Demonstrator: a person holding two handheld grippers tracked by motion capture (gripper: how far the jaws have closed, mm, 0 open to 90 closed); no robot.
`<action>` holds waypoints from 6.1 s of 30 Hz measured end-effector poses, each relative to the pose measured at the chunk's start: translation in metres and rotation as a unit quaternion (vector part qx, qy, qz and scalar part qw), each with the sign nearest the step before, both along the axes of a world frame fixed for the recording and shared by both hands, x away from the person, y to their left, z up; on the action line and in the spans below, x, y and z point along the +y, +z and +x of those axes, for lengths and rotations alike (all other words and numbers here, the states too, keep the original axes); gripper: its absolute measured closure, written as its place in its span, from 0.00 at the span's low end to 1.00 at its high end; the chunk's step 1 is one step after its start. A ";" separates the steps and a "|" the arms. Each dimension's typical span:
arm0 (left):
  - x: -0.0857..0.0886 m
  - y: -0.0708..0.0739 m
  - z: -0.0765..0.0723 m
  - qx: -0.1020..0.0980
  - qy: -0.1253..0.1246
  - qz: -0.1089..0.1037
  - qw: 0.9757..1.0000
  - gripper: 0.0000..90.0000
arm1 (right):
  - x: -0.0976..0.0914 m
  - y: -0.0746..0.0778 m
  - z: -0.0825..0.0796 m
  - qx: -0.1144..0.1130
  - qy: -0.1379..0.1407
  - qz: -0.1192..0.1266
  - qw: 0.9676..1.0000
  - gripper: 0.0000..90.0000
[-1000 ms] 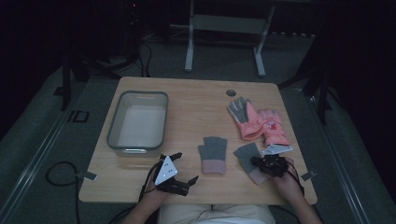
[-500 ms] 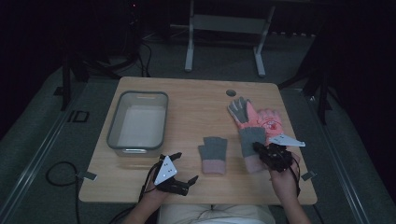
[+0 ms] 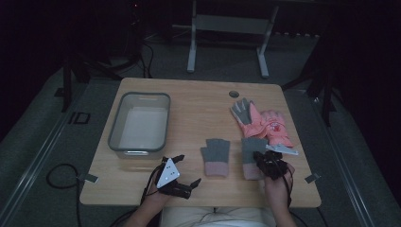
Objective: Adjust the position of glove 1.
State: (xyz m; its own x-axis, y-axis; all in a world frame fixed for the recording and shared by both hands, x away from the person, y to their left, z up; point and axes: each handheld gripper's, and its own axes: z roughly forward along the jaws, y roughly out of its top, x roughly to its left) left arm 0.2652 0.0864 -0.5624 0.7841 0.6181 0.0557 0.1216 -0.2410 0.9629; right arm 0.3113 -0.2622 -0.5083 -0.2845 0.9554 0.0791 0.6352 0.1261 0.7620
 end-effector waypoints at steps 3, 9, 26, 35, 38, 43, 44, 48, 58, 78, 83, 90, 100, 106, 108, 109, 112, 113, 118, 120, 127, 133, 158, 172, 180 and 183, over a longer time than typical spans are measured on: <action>0.000 0.000 0.000 0.000 0.000 0.000 1.000 0.00 | 0.000 -0.014 0.005 0.013 -0.007 -0.007 1.000 0.95; 0.000 0.000 0.000 0.000 -0.001 0.000 1.000 0.00 | 0.000 -0.034 0.012 0.030 -0.015 -0.018 0.999 0.92; 0.000 0.000 0.000 0.001 -0.003 -0.001 1.000 0.00 | -0.015 -0.024 0.021 0.031 0.089 -0.021 0.995 0.79; -0.001 0.000 0.000 0.002 0.000 0.000 1.000 0.00 | -0.029 -0.022 0.027 0.032 0.173 -0.060 0.982 0.72; -0.001 0.000 0.000 0.001 0.000 0.001 1.000 0.00 | -0.028 -0.023 0.028 0.030 0.172 -0.060 0.983 0.71; -0.001 0.000 -0.001 0.001 -0.001 0.000 1.000 0.00 | -0.022 -0.035 0.027 0.037 0.159 -0.070 0.984 0.69; -0.001 0.000 0.000 0.001 -0.001 0.001 1.000 0.00 | -0.023 -0.036 0.027 0.034 0.157 -0.065 0.985 0.69; -0.001 0.000 0.000 0.001 -0.002 0.001 1.000 0.00 | -0.020 -0.038 0.024 0.026 0.153 -0.075 0.985 0.83; -0.001 0.000 0.000 0.001 -0.001 0.001 1.000 0.00 | -0.014 -0.028 0.019 0.033 0.114 -0.075 0.990 0.95; 0.000 0.000 0.000 0.002 -0.003 -0.002 1.000 0.00 | 0.044 0.053 0.018 -0.032 0.151 0.003 0.988 0.95; 0.000 0.000 0.000 0.002 -0.004 -0.002 1.000 0.00 | 0.069 0.046 0.021 -0.020 0.168 0.014 0.986 0.95; 0.001 0.000 0.000 0.003 -0.005 -0.004 1.000 0.00 | 0.093 0.034 0.026 -0.003 0.185 0.014 0.983 0.95; 0.001 0.000 0.000 0.003 -0.004 -0.003 1.000 0.00 | 0.096 0.000 0.035 0.035 0.176 0.009 0.984 0.95; 0.000 0.000 0.000 0.003 -0.004 0.002 1.000 0.00 | 0.099 -0.014 0.039 0.048 0.169 0.003 0.984 0.95; 0.000 0.000 -0.001 0.001 -0.004 0.003 1.000 0.00 | 0.099 -0.019 0.040 0.056 0.167 0.006 0.984 0.95; 0.000 0.000 0.000 0.001 -0.004 0.003 1.000 0.00 | 0.099 -0.022 0.041 0.055 0.167 0.002 0.985 0.94; 0.001 0.000 0.000 0.005 0.000 -0.002 1.000 0.00 | 0.100 -0.025 0.041 0.056 0.168 0.002 0.984 0.94; 0.001 0.000 0.000 0.006 0.001 -0.005 1.000 0.00 | 0.100 -0.025 0.041 0.058 0.169 0.001 0.984 0.94; 0.000 0.000 0.001 0.002 0.004 0.011 1.000 0.00 | 0.100 -0.030 0.042 0.060 0.175 -0.002 0.983 0.90; -0.001 0.000 0.000 -0.017 0.010 0.028 0.999 0.00 | 0.099 -0.029 0.042 0.060 0.175 0.005 0.983 0.85; -0.012 0.019 -0.004 0.015 -0.017 0.026 0.999 0.06 | 0.076 -0.005 0.042 0.020 0.174 0.007 0.985 0.75; -0.033 0.031 0.004 0.048 -0.060 0.054 0.996 0.14 | 0.059 0.012 0.061 -0.003 0.177 0.001 0.984 0.72; -0.077 0.010 0.042 0.031 -0.134 0.245 0.960 0.33 | 0.068 -0.034 0.109 0.059 0.198 -0.006 0.978 0.52; -0.078 0.007 0.043 0.009 -0.112 0.264 0.958 0.55 | 0.064 -0.041 0.110 0.077 0.210 0.014 0.975 0.59; -0.076 0.017 0.046 0.034 -0.113 0.257 0.959 0.75 | 0.069 -0.035 0.108 0.103 0.228 0.018 0.968 0.82; -0.075 0.020 0.048 0.047 -0.113 0.252 0.960 0.77 | 0.070 -0.030 0.107 0.100 0.228 0.020 0.968 0.84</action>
State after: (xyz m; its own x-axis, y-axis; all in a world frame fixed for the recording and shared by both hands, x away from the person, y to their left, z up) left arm 0.3128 0.0114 -0.5423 0.9108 0.3453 0.2262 0.0922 -0.7042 0.7040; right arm 0.4181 -0.1924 -0.5386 -0.6514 0.7288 0.2111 0.6559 0.4010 0.6395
